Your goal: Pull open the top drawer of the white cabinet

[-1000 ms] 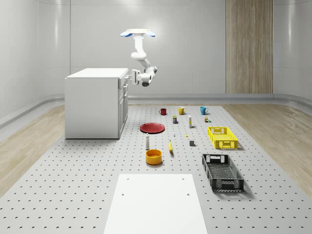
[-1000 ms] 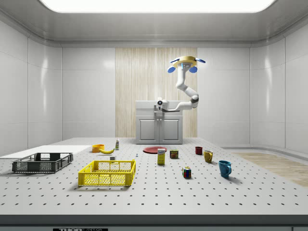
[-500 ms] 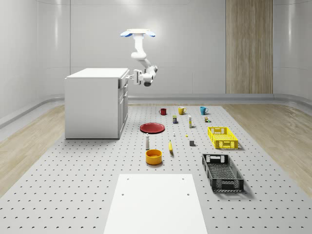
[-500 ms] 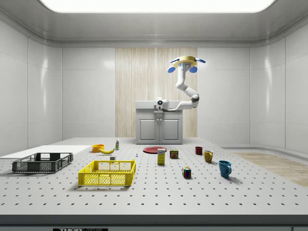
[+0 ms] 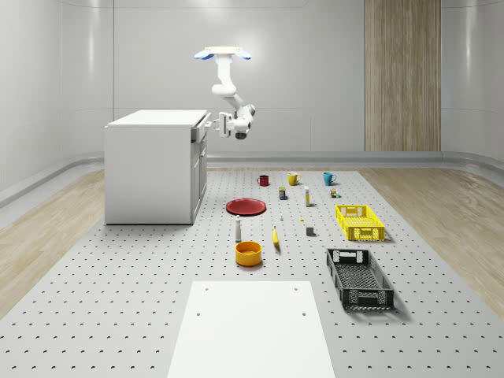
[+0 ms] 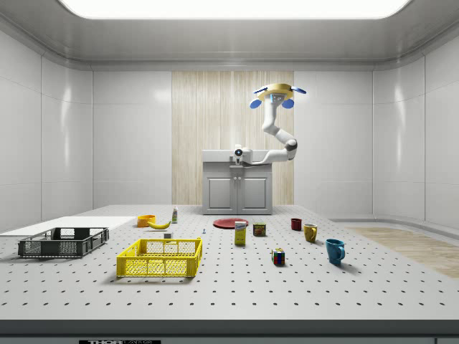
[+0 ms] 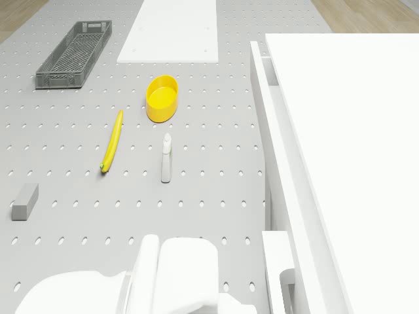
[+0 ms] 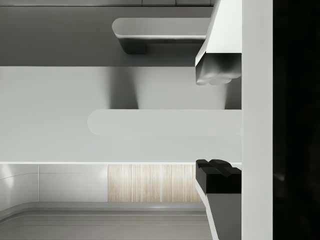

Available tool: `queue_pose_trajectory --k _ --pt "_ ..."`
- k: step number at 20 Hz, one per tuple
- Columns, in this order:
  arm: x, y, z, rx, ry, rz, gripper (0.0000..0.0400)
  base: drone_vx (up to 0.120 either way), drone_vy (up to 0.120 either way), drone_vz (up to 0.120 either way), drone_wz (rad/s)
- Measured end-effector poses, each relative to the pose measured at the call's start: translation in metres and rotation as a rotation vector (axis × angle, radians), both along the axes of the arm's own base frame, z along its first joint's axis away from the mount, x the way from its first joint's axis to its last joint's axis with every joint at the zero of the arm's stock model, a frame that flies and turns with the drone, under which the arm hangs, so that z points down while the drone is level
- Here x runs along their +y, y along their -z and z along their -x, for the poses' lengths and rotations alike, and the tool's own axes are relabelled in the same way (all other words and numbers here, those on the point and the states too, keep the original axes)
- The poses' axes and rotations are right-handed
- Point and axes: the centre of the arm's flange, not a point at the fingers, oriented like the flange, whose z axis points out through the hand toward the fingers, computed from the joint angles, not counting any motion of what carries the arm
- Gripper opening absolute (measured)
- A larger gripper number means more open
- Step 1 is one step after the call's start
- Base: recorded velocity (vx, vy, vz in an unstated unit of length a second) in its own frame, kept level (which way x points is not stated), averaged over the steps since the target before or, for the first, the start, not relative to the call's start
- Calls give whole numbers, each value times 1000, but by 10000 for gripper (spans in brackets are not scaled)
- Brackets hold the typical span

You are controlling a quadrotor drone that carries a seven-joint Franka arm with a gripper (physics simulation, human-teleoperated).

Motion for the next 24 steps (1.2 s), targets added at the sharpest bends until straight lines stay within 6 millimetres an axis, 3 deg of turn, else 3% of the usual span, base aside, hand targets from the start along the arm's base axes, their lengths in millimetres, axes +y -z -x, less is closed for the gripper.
queue_pose_trajectory --k 6,16,20,24 --pt "11 0 0 0 0 0 291 0 0 0 0" --pt "28 0 0 0 0 0 304 0 0 0 0" --pt "29 0 0 0 0 0 185 0 0 0 0" --pt "29 0 0 0 0 0 134 0 0 0 0"
